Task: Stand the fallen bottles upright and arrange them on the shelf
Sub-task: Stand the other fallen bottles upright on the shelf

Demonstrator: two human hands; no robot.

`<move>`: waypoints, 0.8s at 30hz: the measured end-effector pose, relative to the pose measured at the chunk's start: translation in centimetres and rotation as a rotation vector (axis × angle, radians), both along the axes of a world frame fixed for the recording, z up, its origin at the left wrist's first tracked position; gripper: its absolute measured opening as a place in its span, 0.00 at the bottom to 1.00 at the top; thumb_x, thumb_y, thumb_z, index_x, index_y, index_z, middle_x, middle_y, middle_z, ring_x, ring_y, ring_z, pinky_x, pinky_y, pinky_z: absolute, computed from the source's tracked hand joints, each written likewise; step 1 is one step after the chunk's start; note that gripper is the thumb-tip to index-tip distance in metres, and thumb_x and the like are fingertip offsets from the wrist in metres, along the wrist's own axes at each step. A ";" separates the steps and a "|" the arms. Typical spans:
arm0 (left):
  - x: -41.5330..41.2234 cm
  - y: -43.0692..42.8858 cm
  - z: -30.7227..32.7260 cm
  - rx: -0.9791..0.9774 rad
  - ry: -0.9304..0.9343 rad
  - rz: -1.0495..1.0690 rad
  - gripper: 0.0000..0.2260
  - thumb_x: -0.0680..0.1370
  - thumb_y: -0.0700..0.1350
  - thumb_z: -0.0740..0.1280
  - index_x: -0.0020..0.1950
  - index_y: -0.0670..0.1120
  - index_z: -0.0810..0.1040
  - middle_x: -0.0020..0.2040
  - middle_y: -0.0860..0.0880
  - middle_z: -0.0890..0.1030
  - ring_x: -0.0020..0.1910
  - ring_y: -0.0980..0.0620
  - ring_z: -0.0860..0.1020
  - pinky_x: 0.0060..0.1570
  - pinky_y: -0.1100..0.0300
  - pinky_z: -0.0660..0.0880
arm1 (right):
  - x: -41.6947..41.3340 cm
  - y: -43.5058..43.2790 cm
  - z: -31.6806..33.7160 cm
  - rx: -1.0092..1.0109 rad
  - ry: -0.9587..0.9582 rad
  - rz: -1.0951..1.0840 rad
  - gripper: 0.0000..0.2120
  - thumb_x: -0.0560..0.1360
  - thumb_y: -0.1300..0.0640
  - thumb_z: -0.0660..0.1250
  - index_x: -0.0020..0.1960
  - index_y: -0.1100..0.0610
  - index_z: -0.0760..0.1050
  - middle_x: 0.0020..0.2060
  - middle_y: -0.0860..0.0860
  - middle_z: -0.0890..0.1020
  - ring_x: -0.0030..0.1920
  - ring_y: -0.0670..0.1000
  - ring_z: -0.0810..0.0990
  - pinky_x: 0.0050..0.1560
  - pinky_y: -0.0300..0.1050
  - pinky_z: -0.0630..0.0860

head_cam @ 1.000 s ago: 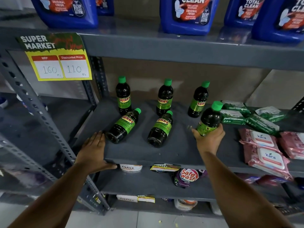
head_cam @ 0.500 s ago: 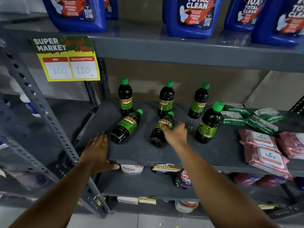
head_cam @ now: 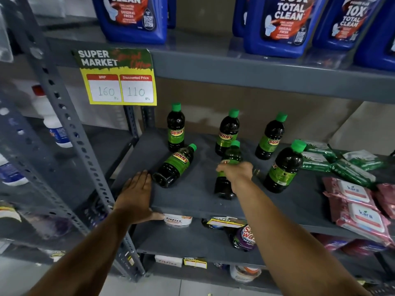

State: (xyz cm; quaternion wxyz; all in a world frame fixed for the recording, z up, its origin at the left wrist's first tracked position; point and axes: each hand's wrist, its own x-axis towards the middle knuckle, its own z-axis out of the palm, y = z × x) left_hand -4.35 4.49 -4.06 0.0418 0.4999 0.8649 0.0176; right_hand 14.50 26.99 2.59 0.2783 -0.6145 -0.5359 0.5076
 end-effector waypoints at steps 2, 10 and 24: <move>-0.2 0.1 -0.2 0.006 -0.001 0.000 0.64 0.58 0.79 0.63 0.78 0.41 0.42 0.80 0.43 0.44 0.78 0.44 0.44 0.77 0.49 0.44 | -0.1 -0.5 0.6 0.159 0.012 -0.018 0.37 0.58 0.59 0.82 0.59 0.61 0.64 0.49 0.54 0.76 0.47 0.55 0.78 0.44 0.45 0.75; 0.0 -0.1 -0.2 0.012 -0.028 0.014 0.64 0.59 0.78 0.65 0.78 0.43 0.39 0.80 0.45 0.41 0.78 0.47 0.41 0.77 0.49 0.42 | -0.6 -2.4 -1.1 0.551 0.084 -0.049 0.43 0.62 0.60 0.82 0.70 0.64 0.64 0.64 0.59 0.69 0.65 0.54 0.67 0.66 0.40 0.64; 0.0 0.0 0.4 -0.016 -0.043 0.011 0.64 0.58 0.77 0.66 0.78 0.43 0.40 0.80 0.45 0.42 0.78 0.47 0.41 0.77 0.49 0.44 | -0.2 -3.3 -2.6 0.739 -0.131 -0.118 0.51 0.61 0.40 0.79 0.72 0.62 0.59 0.66 0.62 0.67 0.67 0.59 0.64 0.68 0.59 0.64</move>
